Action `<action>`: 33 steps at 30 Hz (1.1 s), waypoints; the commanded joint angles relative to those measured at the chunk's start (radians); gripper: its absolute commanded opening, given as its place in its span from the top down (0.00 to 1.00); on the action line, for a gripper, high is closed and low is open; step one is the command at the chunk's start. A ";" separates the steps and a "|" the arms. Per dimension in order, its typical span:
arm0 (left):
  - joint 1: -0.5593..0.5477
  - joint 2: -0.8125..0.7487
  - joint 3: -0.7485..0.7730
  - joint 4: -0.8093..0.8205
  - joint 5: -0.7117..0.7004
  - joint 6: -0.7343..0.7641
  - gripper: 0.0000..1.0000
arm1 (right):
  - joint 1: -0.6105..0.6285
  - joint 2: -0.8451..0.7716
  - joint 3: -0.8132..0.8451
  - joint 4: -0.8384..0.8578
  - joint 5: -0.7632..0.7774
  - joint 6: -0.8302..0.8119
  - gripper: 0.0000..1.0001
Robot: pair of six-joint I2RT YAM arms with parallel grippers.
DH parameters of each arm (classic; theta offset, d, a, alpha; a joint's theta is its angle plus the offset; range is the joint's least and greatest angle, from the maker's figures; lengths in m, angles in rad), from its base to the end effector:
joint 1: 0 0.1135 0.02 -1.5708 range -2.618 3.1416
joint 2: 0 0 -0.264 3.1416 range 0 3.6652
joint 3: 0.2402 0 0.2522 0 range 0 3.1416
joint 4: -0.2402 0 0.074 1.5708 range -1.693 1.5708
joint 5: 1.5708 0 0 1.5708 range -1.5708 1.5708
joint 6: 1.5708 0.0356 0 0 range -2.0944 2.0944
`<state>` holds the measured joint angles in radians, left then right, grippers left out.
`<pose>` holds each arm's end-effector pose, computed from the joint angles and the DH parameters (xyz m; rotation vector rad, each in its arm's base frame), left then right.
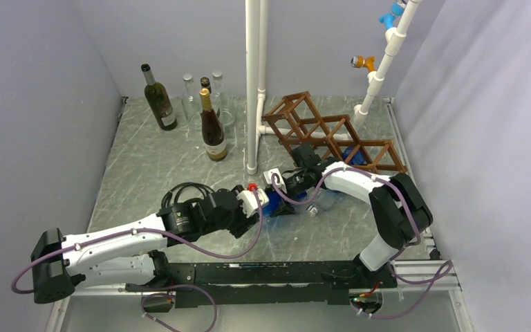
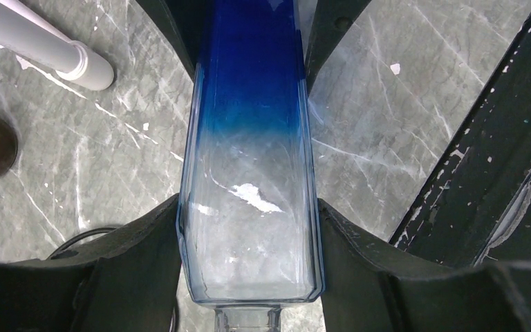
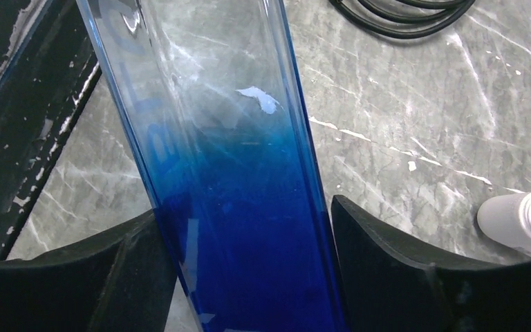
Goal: Take the wine bottle off the wine rack
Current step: Pick up the wine bottle from the wine rack.
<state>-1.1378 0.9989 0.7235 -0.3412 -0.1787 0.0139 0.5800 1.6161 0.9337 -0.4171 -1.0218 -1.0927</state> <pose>0.0973 -0.1953 0.2636 1.1168 1.9079 -0.4408 0.2359 0.1909 0.1868 -1.8579 1.2729 1.0744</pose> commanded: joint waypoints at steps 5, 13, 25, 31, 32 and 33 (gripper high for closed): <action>-0.002 -0.015 0.075 0.151 0.008 -0.008 1.00 | 0.011 0.022 0.032 -0.064 -0.052 -0.131 0.58; 0.000 -0.069 0.030 0.198 0.002 -0.069 0.64 | 0.009 0.057 0.068 -0.115 -0.088 -0.178 0.93; 0.000 -0.109 0.018 0.180 -0.001 -0.102 0.10 | -0.018 0.068 0.099 -0.155 -0.149 -0.186 0.98; 0.000 -0.157 0.016 0.163 -0.040 -0.121 0.02 | -0.034 0.060 0.109 -0.151 -0.175 -0.156 0.99; 0.000 -0.169 0.013 0.161 -0.054 -0.130 0.01 | -0.036 0.058 0.110 -0.148 -0.179 -0.151 0.99; 0.001 -0.183 0.006 0.160 -0.067 -0.144 0.00 | -0.037 0.056 0.113 -0.146 -0.184 -0.144 0.99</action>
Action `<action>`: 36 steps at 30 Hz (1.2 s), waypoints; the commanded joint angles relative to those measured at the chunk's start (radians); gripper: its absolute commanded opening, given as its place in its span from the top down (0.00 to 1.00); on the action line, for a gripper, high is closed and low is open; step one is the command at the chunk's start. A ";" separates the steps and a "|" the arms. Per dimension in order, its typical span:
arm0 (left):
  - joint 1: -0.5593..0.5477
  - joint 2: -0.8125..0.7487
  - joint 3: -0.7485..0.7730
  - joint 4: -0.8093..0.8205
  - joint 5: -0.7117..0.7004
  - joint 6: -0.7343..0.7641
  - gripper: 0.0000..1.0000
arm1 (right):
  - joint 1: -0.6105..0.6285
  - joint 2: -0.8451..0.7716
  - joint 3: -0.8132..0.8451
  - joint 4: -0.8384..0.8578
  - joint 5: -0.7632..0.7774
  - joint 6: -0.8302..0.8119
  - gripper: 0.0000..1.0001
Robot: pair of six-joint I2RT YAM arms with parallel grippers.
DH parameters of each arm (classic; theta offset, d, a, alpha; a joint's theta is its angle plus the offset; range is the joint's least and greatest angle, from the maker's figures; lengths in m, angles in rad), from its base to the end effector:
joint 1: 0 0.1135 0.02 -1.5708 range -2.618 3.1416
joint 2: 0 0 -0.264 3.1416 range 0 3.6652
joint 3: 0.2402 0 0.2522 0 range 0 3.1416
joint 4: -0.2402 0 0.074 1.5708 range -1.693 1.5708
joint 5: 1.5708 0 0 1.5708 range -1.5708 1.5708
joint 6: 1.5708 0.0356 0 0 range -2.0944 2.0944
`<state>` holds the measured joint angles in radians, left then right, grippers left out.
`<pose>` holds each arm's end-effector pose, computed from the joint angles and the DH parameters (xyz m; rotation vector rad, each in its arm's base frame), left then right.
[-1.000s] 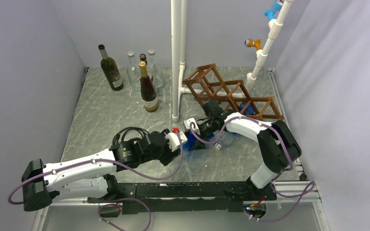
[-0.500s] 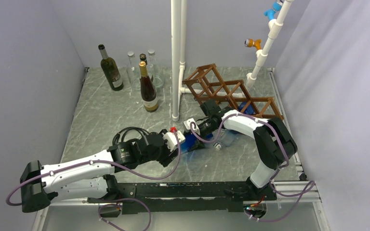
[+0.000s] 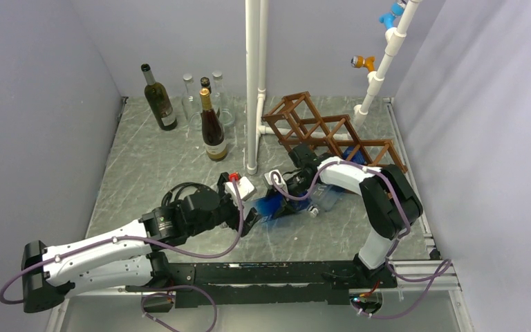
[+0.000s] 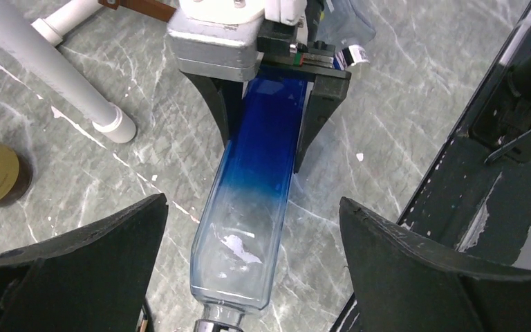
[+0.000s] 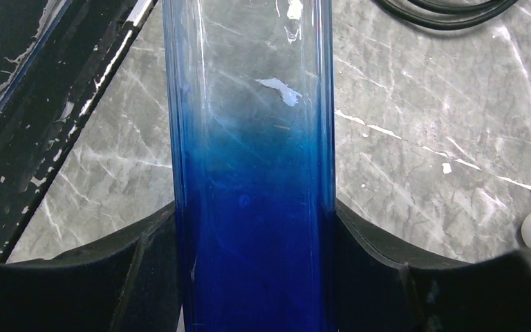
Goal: Take the wine bottle off the wine rack
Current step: Pick up the wine bottle from the wine rack.
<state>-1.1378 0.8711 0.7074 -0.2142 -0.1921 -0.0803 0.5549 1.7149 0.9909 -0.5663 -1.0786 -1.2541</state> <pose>0.0912 -0.1811 0.2945 0.8907 1.7822 -0.6151 0.2438 0.1880 0.1702 -1.9032 1.2524 1.1667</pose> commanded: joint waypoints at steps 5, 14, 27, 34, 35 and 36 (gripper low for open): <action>0.001 -0.164 -0.035 0.065 -0.123 -0.186 0.01 | -0.016 -0.053 0.073 0.036 -0.146 0.092 0.99; 0.001 -0.420 -0.189 0.125 -0.303 -0.572 0.00 | -0.017 -0.075 0.102 0.120 -0.150 0.281 1.00; 0.001 -0.267 -0.031 -0.295 -0.545 -1.143 0.00 | -0.017 -0.099 0.093 0.295 -0.126 0.559 1.00; 0.001 -0.120 0.053 -0.367 -0.545 -1.288 0.00 | -0.018 -0.097 0.082 0.316 -0.136 0.585 1.00; 0.001 -0.110 0.049 -0.352 -0.550 -1.299 0.00 | -0.018 -0.098 0.081 0.317 -0.138 0.587 1.00; 0.001 -0.099 0.041 -0.337 -0.559 -1.323 0.00 | -0.018 -0.098 0.080 0.318 -0.140 0.588 1.00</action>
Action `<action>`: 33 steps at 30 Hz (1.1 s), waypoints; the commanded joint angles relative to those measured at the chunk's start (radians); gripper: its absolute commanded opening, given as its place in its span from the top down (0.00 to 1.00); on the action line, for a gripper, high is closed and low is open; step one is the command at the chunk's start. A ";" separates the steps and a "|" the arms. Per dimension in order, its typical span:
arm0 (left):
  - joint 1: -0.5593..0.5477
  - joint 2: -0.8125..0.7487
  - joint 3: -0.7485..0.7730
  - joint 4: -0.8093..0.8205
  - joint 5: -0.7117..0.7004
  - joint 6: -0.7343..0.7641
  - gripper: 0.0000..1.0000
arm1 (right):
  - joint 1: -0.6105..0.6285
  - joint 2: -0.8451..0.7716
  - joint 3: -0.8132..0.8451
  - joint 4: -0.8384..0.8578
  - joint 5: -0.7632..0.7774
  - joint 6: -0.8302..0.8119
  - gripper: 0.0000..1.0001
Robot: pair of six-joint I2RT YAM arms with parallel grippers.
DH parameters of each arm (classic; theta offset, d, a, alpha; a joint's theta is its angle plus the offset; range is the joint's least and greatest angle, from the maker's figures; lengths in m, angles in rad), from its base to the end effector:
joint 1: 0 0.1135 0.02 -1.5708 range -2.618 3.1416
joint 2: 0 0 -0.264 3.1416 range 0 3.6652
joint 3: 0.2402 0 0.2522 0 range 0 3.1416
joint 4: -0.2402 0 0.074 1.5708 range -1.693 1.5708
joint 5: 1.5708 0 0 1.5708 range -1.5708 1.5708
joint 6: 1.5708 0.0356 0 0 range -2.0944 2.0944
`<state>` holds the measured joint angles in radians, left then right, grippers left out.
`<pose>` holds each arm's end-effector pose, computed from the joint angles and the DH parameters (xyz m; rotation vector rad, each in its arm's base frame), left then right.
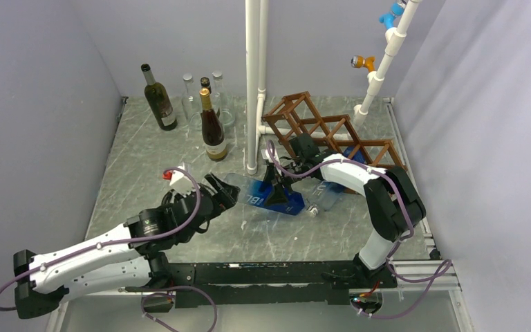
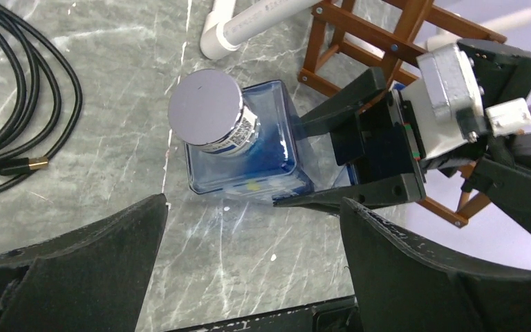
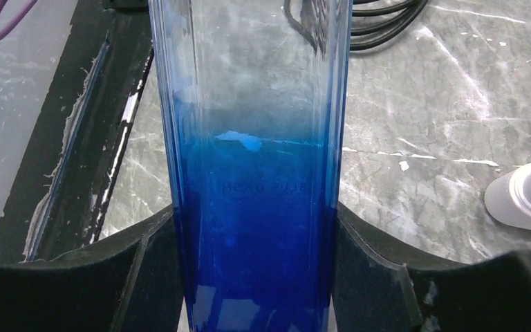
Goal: Take the wine bottle off the wine rack
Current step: Pick up the wine bottle from the wine rack.
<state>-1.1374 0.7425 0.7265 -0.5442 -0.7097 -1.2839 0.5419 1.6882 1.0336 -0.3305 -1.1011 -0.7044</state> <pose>0.0870 -0.1327 0.2944 -0.5646 1.9979 -0.7874 0.2677 0.1982 0.1990 -1.6008 1.5357 1.2812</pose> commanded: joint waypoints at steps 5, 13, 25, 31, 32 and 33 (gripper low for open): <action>0.002 0.068 -0.023 0.078 -0.103 -0.185 0.00 | -0.005 -0.074 0.037 0.078 -0.127 0.035 1.00; 0.013 0.218 0.062 -0.037 -0.168 -0.313 0.00 | -0.005 -0.073 0.035 0.068 -0.145 0.023 1.00; 0.088 0.257 -0.004 0.170 -0.127 -0.266 0.21 | -0.005 -0.072 0.039 0.022 -0.176 -0.024 1.00; 0.097 0.238 -0.037 0.245 -0.092 -0.255 0.27 | -0.004 -0.062 0.039 0.022 -0.180 -0.026 1.00; 0.097 0.232 -0.045 0.257 -0.088 -0.257 0.28 | -0.004 -0.061 0.037 0.022 -0.181 -0.026 1.00; 0.097 0.223 -0.051 0.272 -0.083 -0.257 0.32 | -0.003 -0.060 0.036 0.024 -0.181 -0.026 1.00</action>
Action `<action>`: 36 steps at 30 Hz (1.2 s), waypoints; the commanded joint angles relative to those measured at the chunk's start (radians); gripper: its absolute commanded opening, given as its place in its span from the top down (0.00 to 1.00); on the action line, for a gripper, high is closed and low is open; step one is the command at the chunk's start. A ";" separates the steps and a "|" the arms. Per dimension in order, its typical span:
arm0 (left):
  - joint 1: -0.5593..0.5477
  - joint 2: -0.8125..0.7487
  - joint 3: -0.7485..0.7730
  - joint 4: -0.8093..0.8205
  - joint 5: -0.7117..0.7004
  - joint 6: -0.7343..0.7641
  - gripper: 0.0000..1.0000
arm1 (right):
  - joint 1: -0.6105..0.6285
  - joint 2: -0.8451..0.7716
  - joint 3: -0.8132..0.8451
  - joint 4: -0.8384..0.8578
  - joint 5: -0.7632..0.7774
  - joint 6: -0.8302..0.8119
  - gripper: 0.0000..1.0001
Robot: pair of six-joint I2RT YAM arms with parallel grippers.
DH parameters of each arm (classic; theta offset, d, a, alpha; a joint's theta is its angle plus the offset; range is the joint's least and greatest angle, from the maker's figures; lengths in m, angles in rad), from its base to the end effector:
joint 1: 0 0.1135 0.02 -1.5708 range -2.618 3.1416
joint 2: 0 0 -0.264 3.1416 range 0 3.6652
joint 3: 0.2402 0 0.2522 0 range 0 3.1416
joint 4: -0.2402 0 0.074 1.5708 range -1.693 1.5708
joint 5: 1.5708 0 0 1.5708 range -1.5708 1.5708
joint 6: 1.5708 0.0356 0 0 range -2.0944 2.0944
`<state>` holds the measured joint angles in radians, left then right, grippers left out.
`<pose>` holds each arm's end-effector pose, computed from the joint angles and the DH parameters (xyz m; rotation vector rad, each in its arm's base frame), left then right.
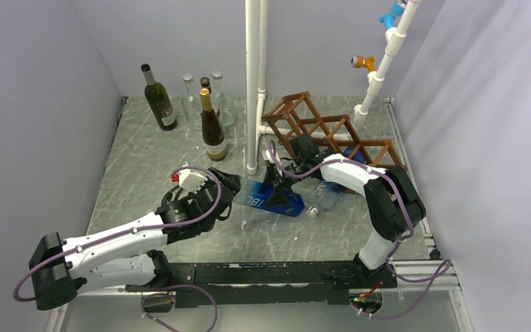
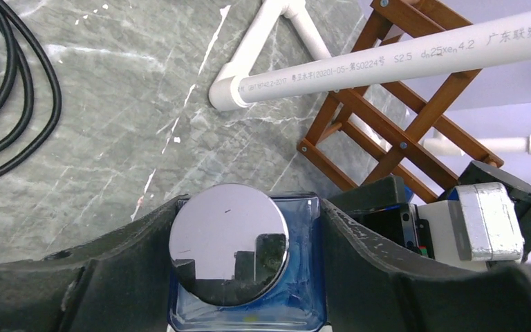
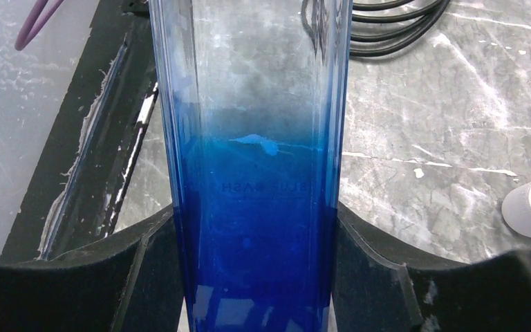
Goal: Take the wine bottle off the wine rack
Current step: Pick up the wine bottle from the wine rack.
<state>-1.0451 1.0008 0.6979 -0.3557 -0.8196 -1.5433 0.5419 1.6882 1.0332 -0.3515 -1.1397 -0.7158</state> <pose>0.1264 -0.1660 0.2598 -0.9206 1.8625 -0.7180 0.2654 0.1975 0.1989 -1.6023 1.5177 1.3305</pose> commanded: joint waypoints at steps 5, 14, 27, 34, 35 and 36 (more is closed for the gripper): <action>0.005 -0.081 -0.078 0.242 0.032 0.116 0.76 | -0.002 -0.055 0.041 0.017 -0.146 -0.040 0.97; 0.005 -0.151 -0.148 0.446 0.032 0.303 1.00 | 0.007 -0.061 0.049 -0.093 -0.164 -0.150 0.45; 0.007 -0.218 -0.103 0.423 0.043 0.541 1.00 | 0.012 -0.103 0.128 -0.359 -0.171 -0.353 0.01; 0.012 -0.279 -0.060 0.358 0.039 0.693 1.00 | -0.009 -0.128 0.191 -0.541 -0.143 -0.491 0.00; 0.013 -0.282 -0.047 0.320 0.037 0.716 1.00 | -0.016 -0.135 0.194 -0.556 -0.143 -0.497 0.00; 0.014 -0.284 -0.032 0.295 0.033 0.746 1.00 | -0.026 -0.142 0.197 -0.566 -0.143 -0.502 0.00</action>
<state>-1.0416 0.7547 0.5652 -0.0570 -0.7441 -0.9390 0.5388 1.6032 1.1843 -0.7891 -1.2324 -1.1183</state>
